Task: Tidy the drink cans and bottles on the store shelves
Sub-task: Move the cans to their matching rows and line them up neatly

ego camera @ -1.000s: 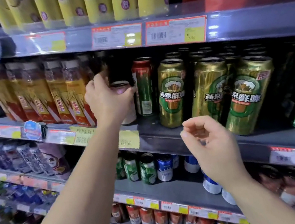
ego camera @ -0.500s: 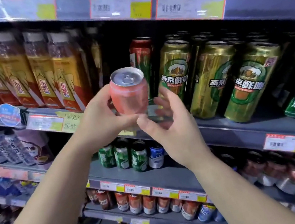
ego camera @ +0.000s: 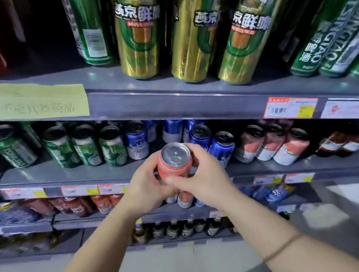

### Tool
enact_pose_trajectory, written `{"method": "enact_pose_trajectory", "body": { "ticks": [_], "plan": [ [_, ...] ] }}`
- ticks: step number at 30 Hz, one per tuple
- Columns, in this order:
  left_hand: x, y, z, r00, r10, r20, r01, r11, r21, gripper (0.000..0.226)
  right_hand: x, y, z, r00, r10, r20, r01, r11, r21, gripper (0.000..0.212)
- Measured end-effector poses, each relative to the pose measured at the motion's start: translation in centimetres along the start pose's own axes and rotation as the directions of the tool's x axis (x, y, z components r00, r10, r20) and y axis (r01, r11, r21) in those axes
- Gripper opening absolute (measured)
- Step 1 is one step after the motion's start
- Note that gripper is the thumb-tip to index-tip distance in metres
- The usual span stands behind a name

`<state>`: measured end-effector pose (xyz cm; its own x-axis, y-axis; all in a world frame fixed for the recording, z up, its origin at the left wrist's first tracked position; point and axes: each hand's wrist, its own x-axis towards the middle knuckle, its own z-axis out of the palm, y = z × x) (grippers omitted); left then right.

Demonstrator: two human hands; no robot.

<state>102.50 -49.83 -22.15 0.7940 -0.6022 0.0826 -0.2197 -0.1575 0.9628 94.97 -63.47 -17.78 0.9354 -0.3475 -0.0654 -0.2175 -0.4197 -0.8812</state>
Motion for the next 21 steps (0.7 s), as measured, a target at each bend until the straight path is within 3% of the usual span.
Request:
{"method": "enact_pose_trajectory", "body": {
  "ticks": [2,5,11,21],
  "plan": [
    [1.4,-0.6,2.3,0.999,-0.004,0.054,0.004,1.000,0.009,0.084,-0.2,2.2,-1.9,0.994,0.065,-0.093,-0.060,0.997,0.057,0.067],
    [3.4,-0.6,5.5,0.997,-0.027,0.070,0.013,0.980,0.197,0.111,-0.8,5.8,-5.6,0.960,0.127,-0.251,-0.104,0.989,0.101,0.066],
    [6.5,0.7,11.7,0.985,0.108,-0.133,-0.061,0.947,0.317,0.064,0.1,13.1,-12.8,0.833,0.206,-0.513,-0.201,0.977,0.067,0.060],
    [8.1,-0.6,16.0,0.984,-0.106,-0.142,0.147,0.937,0.317,0.038,6.0,15.5,-12.9,0.836,0.262,-0.482,-0.305,0.952,-0.010,0.055]
  ]
}}
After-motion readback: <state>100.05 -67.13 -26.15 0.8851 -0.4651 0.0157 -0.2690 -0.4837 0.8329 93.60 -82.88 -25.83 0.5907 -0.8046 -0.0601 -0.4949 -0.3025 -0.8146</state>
